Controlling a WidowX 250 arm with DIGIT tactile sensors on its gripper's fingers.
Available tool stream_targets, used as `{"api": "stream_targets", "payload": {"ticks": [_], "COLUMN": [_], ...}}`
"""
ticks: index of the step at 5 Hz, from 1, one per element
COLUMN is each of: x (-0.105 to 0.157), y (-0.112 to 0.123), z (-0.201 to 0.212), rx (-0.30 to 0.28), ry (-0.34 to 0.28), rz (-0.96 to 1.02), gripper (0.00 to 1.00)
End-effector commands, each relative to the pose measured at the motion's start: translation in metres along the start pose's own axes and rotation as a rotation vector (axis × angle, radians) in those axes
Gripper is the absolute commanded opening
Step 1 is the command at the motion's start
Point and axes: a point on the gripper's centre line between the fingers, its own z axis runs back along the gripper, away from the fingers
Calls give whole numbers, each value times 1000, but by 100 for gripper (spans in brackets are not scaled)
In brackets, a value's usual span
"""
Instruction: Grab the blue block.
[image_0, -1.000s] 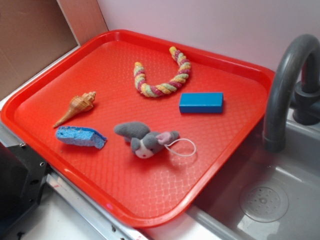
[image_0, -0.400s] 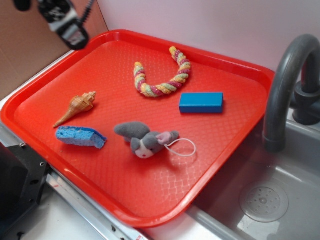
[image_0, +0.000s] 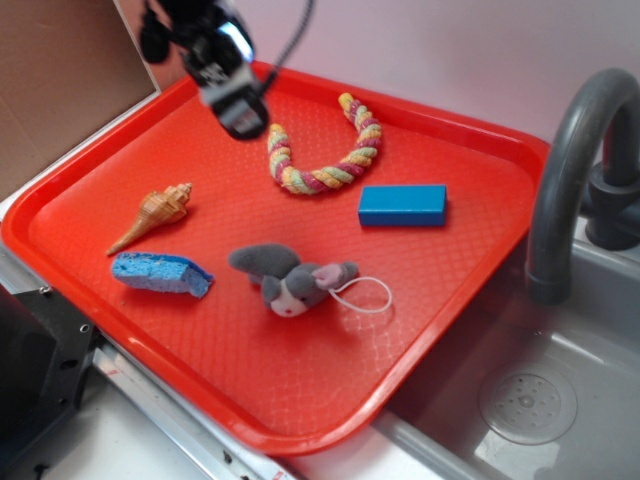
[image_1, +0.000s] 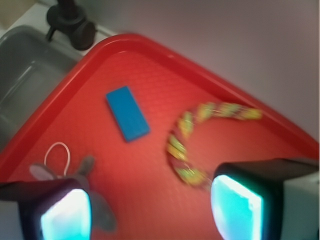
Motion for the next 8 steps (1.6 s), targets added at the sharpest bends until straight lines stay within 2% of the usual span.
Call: {"api": "stream_targets", "payload": {"ticks": [1, 2, 3, 4, 6, 7, 8], "x": [43, 54, 55, 54, 52, 51, 51], "y": [1, -3, -6, -13, -26, -25, -26], "z": [-44, -70, -90, -106, -118, -123, -123], "rx": [-23, -102, -87, -98, -83, -69, -75], "ry": [18, 22, 83, 121, 157, 182, 178], "rz": [-95, -186, -216, -261, -310, -308, -326], "gripper": [100, 100, 100, 100, 100, 100, 0]}}
